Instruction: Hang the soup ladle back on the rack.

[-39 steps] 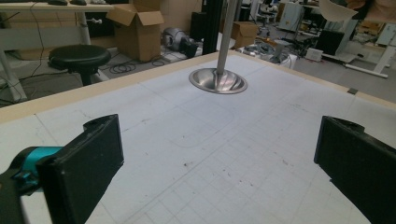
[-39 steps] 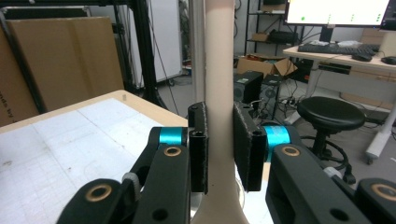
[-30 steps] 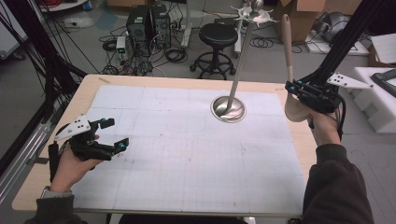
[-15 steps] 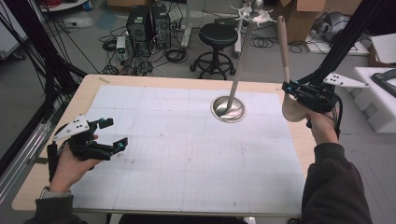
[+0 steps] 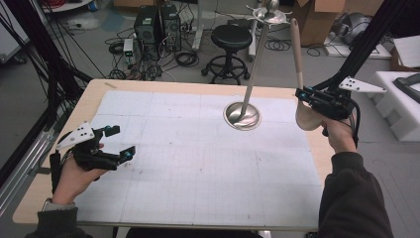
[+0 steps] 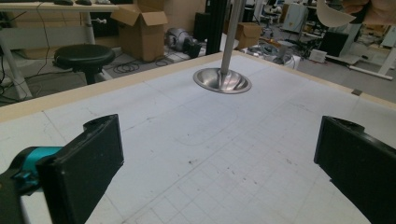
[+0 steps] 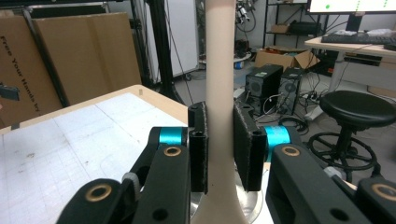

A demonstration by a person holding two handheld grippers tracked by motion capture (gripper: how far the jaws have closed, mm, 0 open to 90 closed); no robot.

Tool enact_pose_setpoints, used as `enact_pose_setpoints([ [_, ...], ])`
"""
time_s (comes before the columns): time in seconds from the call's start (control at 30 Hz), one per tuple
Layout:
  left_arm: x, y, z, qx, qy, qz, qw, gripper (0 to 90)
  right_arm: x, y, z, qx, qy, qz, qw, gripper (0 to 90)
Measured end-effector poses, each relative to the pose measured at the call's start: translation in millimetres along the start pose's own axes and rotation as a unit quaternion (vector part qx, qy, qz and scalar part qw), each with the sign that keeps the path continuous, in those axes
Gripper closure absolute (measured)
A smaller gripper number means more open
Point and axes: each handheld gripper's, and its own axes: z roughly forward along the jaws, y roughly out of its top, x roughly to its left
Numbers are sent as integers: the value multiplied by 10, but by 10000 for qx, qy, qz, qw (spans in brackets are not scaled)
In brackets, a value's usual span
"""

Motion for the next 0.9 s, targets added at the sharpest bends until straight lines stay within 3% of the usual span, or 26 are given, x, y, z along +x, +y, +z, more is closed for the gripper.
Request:
enact_pose_setpoints([
  [0.9,-3,10,-16,-41,-2,1,10000,18,50,-79,312,250,21,5,9997,774],
])
